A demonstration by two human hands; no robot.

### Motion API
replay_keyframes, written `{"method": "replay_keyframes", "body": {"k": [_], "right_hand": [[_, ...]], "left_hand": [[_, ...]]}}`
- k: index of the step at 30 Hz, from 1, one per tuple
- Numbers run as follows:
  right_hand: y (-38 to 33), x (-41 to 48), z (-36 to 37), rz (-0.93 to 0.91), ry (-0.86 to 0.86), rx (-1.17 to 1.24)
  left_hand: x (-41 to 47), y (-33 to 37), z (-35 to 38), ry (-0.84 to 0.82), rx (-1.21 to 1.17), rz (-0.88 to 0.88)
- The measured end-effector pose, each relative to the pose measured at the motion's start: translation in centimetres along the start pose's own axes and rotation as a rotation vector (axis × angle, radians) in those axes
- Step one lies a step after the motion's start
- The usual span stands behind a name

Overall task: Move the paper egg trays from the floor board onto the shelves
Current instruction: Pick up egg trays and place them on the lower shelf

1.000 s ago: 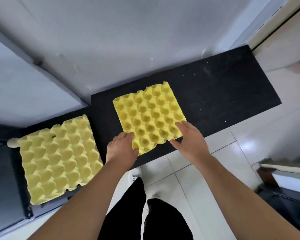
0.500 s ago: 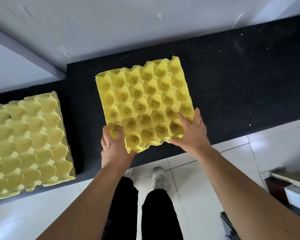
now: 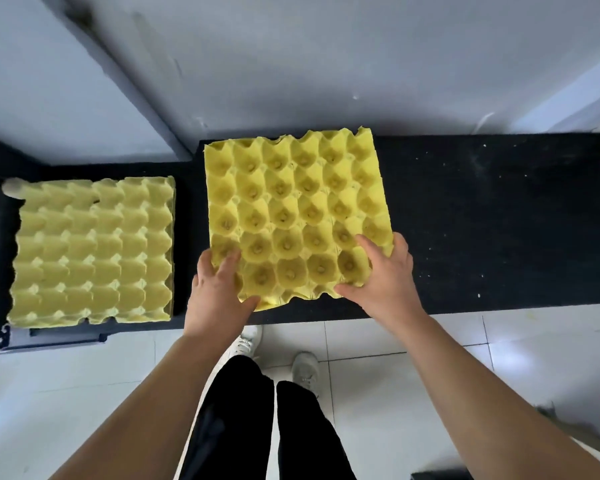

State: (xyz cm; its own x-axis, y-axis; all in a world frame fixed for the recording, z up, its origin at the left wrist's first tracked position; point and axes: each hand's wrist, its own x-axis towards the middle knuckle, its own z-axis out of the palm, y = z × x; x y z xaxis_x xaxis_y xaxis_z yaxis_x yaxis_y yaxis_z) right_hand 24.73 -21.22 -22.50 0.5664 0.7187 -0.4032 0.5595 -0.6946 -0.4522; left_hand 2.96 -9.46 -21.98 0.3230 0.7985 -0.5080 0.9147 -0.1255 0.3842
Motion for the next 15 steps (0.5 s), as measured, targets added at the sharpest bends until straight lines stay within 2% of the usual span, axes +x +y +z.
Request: {"method": "replay_keyframes", "body": {"k": [8,15], "right_hand": [[-9.0,-6.2,-9.1,-0.183,0.007,0.027],[-18.2,-12.4,-12.9,-0.359,0.030,0.062]], "left_hand": [[-9.4,0.2,-10.0,0.256,-0.142,0.007],[-17.3,-3.3,-17.9,0.470,-0.242,-0.031]]}}
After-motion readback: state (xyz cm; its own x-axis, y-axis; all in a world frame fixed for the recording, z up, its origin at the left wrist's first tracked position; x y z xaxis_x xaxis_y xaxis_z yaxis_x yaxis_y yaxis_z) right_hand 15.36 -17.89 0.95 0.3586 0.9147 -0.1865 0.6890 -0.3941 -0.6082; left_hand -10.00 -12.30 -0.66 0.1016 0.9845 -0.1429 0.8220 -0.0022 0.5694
